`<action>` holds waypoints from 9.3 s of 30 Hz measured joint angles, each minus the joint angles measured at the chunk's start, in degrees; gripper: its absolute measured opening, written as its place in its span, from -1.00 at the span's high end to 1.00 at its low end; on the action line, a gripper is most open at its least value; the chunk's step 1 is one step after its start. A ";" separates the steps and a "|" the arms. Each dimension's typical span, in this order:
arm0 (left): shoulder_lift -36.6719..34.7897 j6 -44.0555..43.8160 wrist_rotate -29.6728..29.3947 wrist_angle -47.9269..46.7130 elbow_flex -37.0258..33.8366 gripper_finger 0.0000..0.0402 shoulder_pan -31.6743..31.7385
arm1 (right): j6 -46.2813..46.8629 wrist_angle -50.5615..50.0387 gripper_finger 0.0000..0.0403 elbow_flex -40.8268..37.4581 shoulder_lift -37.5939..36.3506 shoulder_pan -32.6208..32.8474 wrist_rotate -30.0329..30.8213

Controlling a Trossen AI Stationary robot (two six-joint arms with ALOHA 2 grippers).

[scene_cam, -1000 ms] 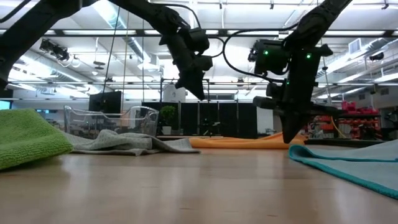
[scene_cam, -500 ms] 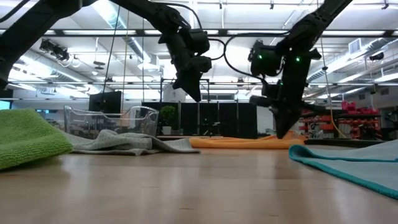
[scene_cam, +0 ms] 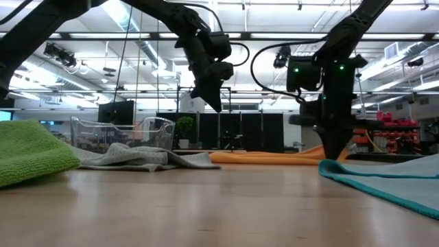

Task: Fold microfiber towels
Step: Fold the orange microfiber cloth

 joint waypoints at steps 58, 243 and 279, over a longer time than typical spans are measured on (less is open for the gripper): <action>12.57 0.32 -12.63 19.86 0.04 0.57 -10.64 | 9.90 -3.19 0.99 4.65 0.31 20.37 -4.35; -8.96 -21.49 -8.91 -1.03 -0.02 0.92 -21.50 | -44.41 0.85 0.50 40.67 24.00 -13.56 0.07; -8.96 -6.93 -8.84 11.51 -3.39 0.88 -23.03 | -16.94 -20.79 0.42 7.07 -27.04 -8.75 0.33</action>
